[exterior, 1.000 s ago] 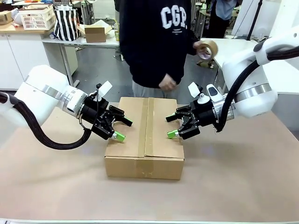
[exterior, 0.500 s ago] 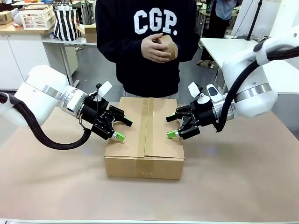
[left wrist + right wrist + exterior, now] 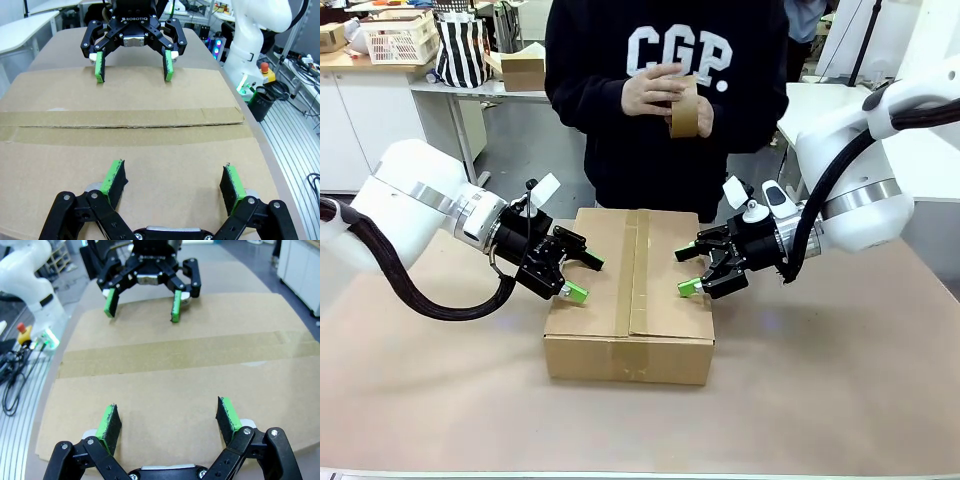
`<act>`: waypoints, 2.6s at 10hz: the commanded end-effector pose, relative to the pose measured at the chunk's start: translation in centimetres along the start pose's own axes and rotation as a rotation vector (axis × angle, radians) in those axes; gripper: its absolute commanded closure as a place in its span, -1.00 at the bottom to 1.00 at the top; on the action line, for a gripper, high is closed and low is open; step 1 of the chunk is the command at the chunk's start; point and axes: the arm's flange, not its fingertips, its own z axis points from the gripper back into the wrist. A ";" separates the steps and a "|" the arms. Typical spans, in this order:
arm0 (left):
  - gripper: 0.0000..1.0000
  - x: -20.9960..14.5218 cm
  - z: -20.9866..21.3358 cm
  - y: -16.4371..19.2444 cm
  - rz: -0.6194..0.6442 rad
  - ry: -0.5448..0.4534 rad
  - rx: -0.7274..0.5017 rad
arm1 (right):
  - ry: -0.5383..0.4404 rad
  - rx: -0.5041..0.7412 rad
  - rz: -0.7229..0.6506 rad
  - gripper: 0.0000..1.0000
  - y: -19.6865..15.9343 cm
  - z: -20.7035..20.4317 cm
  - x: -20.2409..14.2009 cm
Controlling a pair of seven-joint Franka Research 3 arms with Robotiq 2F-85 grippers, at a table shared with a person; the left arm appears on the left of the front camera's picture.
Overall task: Pack the gift set into the box.
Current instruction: Press and hold the closed box until the human finishes sealing it.
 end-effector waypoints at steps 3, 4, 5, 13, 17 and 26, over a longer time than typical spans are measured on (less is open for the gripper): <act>-1.00 -0.2 -0.1 -0.1 0.000 0.004 0.000 | 0.006 0.009 -0.005 -1.00 0.1 0.0 -0.3; -1.00 -0.2 -0.1 -0.1 0.000 0.004 0.000 | 0.006 0.009 -0.005 -1.00 0.1 0.0 -0.3; -1.00 -0.2 -0.1 -0.1 0.000 0.004 0.000 | 0.006 0.009 -0.005 -1.00 0.1 0.0 -0.3; -1.00 -0.2 -0.1 -0.1 0.000 0.004 0.000 | 0.006 0.009 -0.005 -1.00 0.1 0.0 -0.3; -1.00 -0.2 -0.1 -0.1 0.000 0.004 0.000 | 0.006 0.009 -0.005 -1.00 0.1 0.0 -0.3; -1.00 -0.2 -0.1 -0.1 0.000 0.004 0.000 | 0.006 0.009 -0.005 -1.00 0.1 0.0 -0.3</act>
